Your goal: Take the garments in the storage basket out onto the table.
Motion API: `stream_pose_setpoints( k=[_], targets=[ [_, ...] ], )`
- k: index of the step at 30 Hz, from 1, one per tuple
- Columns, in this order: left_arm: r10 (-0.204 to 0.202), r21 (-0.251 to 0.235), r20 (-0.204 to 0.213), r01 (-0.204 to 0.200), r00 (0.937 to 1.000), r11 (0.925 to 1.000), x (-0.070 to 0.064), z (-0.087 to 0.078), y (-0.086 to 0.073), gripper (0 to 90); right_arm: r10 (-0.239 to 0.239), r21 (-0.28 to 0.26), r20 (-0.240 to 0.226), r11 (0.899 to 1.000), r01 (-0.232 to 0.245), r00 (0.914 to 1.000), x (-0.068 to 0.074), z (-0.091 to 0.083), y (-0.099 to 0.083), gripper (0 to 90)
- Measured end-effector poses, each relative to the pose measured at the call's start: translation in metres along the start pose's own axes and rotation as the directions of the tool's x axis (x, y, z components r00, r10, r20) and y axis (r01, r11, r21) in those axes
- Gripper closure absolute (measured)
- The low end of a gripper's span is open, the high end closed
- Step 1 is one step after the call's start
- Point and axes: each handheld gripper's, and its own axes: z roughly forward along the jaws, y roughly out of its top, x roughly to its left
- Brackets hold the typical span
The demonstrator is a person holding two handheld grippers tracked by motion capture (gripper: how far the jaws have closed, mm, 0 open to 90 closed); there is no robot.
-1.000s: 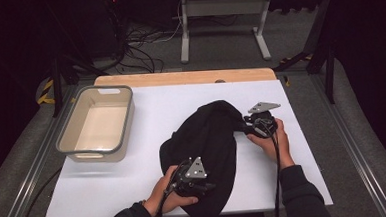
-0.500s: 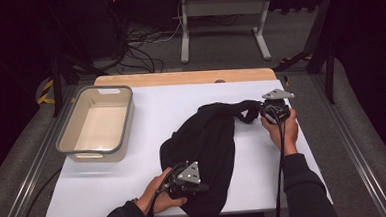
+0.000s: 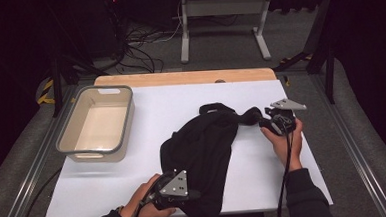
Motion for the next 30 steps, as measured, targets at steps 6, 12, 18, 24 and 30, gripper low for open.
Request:
stream_pose_setpoints(
  k=[6,12,18,24,30],
  targets=[
    [-0.018,-0.120,-0.103,0.006,0.9945,0.9927,0.006,-0.029,0.002,65.7,-0.022,-0.045,-0.006,0.999,0.022,0.9997,0.016,-0.031,-0.005,50.9],
    [-0.123,-0.168,-0.290,0.077,0.9491,0.9829,0.024,-0.038,-0.003,42.2,-0.035,-0.079,-0.020,0.996,0.033,0.9992,0.025,-0.052,-0.006,48.6],
    [-0.257,-0.214,-0.356,0.190,0.8984,0.9583,0.075,-0.028,-0.014,37.9,-0.113,-0.014,-0.215,0.993,0.113,0.9699,0.064,-0.028,-0.014,43.9],
    [-0.294,-0.170,-0.426,0.243,0.8556,0.9549,0.119,-0.001,-0.011,38.5,-0.086,0.087,-0.241,0.990,0.109,0.9667,0.069,0.011,-0.022,38.4],
    [-0.461,-0.163,-0.331,0.431,0.8237,0.8876,0.182,0.020,-0.015,37.3,-0.083,0.079,-0.235,0.991,0.104,0.9685,0.069,0.035,-0.020,61.5]
  ],
)
